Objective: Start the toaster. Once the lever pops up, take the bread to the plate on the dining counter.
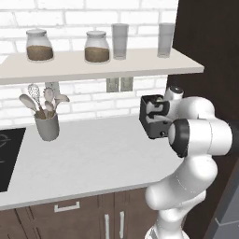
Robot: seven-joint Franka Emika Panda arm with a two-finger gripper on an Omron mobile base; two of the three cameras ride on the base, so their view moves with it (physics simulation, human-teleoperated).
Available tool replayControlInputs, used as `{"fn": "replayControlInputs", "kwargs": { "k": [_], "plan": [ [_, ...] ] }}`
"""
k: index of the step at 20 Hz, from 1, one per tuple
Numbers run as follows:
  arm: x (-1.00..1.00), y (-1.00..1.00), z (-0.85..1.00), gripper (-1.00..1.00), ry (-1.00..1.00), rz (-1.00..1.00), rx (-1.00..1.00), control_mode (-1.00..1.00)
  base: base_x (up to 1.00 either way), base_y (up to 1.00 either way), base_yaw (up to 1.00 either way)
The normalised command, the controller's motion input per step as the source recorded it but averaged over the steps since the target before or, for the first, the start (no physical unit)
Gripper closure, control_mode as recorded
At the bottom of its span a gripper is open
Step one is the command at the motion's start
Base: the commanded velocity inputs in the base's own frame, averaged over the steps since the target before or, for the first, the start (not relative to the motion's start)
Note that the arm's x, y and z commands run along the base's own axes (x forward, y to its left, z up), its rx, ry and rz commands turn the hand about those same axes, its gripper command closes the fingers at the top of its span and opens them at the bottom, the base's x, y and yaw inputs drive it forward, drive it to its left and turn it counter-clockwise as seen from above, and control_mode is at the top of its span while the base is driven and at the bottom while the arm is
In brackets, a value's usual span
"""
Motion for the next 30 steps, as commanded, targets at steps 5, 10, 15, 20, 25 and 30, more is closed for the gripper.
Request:
{"fn": "replayControlInputs", "kwargs": {
  "k": [5, 10, 15, 20, 25, 30],
  "plan": [
    [-0.33, 0.00, -0.61, -1.00, -0.15, 0.01, 0.00, -1.00, 0.00, 0.00, 0.00],
    [-0.12, 0.00, -0.58, -1.00, -0.13, 0.01, 0.00, -1.00, 0.00, 0.00, 0.00],
    [0.00, 0.00, -0.58, -1.00, -0.06, 0.01, 0.00, -1.00, 0.00, 0.00, 0.00],
    [-0.34, 0.00, -0.21, -1.00, -0.10, 0.00, 0.00, -1.00, 0.00, 0.00, 0.00],
    [-0.95, 0.00, 0.92, -1.00, -0.30, 0.00, 0.00, -1.00, 0.00, 0.00, 0.00],
    [-0.43, 0.00, 1.00, -1.00, -0.14, -0.02, 0.00, -1.00, 0.00, 0.00, 0.00]
  ]
}}
